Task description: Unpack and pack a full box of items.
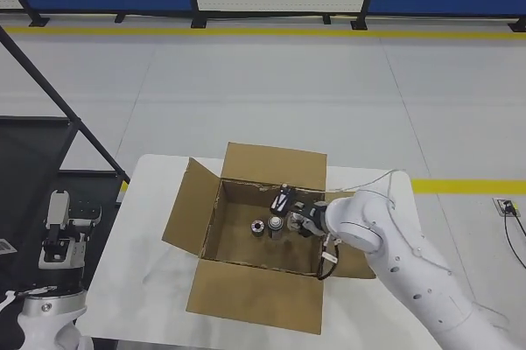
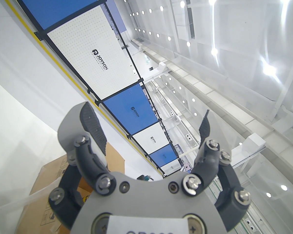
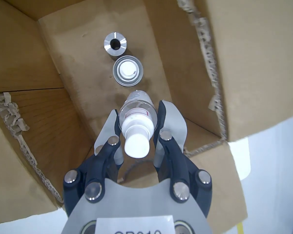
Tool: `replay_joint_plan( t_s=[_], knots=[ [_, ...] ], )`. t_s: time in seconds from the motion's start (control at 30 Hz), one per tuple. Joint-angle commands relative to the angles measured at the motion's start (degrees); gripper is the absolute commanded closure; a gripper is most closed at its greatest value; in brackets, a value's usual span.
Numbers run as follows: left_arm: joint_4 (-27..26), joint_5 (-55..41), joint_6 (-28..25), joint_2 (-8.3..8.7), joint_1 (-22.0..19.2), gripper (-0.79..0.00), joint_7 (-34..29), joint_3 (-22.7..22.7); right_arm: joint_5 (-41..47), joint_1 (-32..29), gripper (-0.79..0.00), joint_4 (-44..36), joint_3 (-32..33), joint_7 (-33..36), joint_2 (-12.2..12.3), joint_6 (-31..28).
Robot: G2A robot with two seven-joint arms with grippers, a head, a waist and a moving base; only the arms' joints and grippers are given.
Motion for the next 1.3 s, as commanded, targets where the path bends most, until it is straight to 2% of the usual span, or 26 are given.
replay_joint_plan(
  t_s=[0.0,0.17,0.33,0.47,0.67,1.03,1.27],
  knots=[
    [0.0,0.0,0.0,0.0,0.0,-0.785,0.0,0.0,-1.08,-2.19,0.0,-3.54,4.9,-0.01,1.11,2.26],
    [0.0,0.0,0.0,0.0,0.0,-0.785,0.0,0.0,-5.42,-10.74,0.0,-12.28,19.62,-1.93,3.74,13.18],
    [0.0,0.0,0.0,0.0,0.0,-0.785,0.0,0.0,-6.41,-19.42,0.0,-18.34,31.39,-4.39,5.41,15.91],
    [0.0,0.0,0.0,0.0,0.0,-0.785,0.0,0.0,-5.54,-22.9,0.0,-19.15,35.93,-4.17,6.05,15.36],
    [0.0,0.0,0.0,0.0,0.0,-0.785,0.0,0.0,-3.51,-22.52,0.0,-13.88,37.26,-1.02,6.57,12.94],
    [0.0,0.0,0.0,0.0,0.0,-0.785,0.0,0.0,-2.51,-16.25,0.0,2.68,32.94,2.14,6.72,10.82],
    [0.0,0.0,0.0,0.0,0.0,-0.785,0.0,0.0,-3.59,-13.29,0.0,9.51,30.25,3.43,6.77,10.21]
  ],
)
